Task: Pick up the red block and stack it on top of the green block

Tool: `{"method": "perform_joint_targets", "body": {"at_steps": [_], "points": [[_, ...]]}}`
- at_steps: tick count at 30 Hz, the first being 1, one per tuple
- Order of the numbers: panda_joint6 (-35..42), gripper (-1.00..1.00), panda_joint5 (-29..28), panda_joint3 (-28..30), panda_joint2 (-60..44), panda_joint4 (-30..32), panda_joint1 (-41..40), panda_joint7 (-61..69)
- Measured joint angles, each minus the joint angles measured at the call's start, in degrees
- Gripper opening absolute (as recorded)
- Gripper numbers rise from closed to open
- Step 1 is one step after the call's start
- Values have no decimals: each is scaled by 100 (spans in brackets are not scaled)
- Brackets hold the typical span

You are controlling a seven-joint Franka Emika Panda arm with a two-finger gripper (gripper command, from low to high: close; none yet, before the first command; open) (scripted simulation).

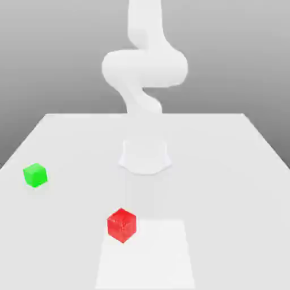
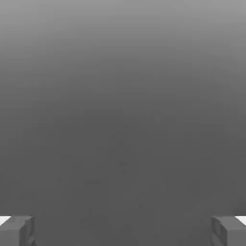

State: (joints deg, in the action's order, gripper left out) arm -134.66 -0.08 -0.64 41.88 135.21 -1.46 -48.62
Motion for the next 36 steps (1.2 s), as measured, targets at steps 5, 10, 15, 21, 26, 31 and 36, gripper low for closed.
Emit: {"method": "perform_joint_targets", "body": {"at_steps": [5, 10, 15, 21, 26, 31, 36], "points": [[-681, 0, -17, -134, -961, 793, -336, -664], [-1357, 0, -31, -224, -1924, 1580, -640, -1328], [-2104, 0, -26, -237, -3006, 2428, -896, -2041], [-3258, 0, -42, -172, -4515, 2856, -1020, -2531], [-3931, -100, -163, -38, -5303, 2759, -913, -2625], [-4007, -100, -192, -27, -5383, 2748, -904, -2650], [-3355, -100, -57, -120, -4624, 2855, -964, -2556]]}}
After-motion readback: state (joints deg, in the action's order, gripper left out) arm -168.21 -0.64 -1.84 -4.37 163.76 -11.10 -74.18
